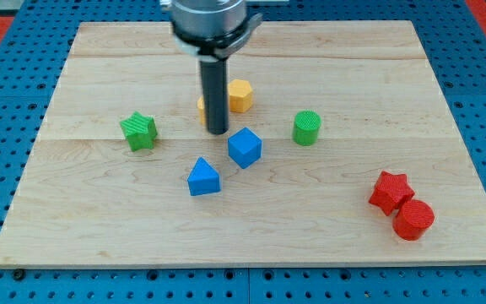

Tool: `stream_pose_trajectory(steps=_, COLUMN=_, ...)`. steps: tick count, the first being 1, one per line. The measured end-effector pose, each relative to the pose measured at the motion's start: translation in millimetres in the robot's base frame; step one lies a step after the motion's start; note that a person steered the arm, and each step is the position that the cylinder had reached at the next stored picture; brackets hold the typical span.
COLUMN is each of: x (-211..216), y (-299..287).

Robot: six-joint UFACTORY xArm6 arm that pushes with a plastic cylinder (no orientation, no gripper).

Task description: Place the blue cube left to the red star

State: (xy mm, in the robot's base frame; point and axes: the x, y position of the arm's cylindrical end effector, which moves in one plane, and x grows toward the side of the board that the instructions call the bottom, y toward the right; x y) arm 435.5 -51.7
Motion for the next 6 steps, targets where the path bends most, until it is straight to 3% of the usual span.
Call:
stream_pose_trajectory(steps=1, x=32.2, y=24.5)
stream_pose_trajectory(steps=2, x=49.9, y=114.0)
stream_pose_trajectory(steps=3, x=66.3, y=131.7)
stream_pose_trajectory(steps=4, x=43.0, y=74.4)
stream_pose_trajectory(steps=5, x=-0.4, y=97.0)
stream_pose_trajectory(steps=6, x=6.0, y=154.8)
